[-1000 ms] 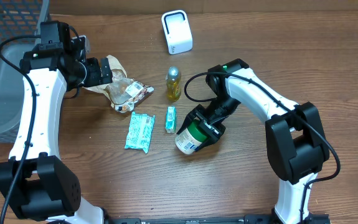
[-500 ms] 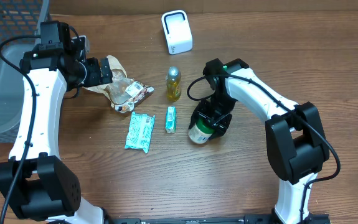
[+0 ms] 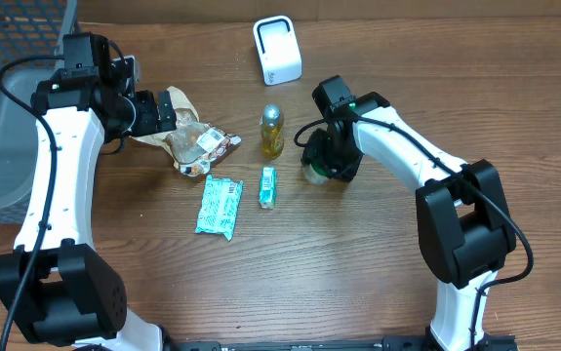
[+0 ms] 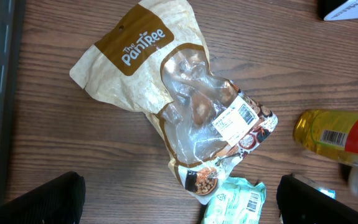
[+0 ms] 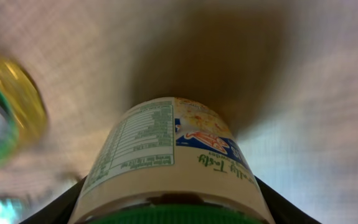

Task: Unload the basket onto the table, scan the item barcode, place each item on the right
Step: 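Carry the jar to the white scanner and hold it under it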

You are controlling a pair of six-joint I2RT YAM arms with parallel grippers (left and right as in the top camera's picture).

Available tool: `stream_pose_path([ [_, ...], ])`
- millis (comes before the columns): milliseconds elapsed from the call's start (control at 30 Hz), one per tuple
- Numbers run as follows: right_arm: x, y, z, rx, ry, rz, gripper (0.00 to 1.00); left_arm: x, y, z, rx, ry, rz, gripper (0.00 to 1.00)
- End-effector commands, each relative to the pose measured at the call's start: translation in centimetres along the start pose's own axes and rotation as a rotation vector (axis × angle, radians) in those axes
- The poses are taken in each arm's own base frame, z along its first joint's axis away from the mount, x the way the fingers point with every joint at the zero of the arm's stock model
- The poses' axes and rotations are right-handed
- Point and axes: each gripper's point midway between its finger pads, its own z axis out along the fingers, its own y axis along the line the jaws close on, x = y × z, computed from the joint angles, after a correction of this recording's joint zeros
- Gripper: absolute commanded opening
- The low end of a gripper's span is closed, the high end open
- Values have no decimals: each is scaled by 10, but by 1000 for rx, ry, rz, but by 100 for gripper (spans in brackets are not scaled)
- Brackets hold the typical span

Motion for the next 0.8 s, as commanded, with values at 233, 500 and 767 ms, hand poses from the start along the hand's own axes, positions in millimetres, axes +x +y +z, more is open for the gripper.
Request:
stream_pose_path([
  [233, -63, 46, -59, -56, -293, -479, 37, -1, -5, -2, 15, -4, 38, 100],
  [500, -119, 102, -205, -113, -658, -505, 32, -1, -5, -2, 15, -4, 37, 100],
  [767, -153, 142, -243, -219, -889, -546, 27, -1, -5, -2, 15, -4, 37, 100],
])
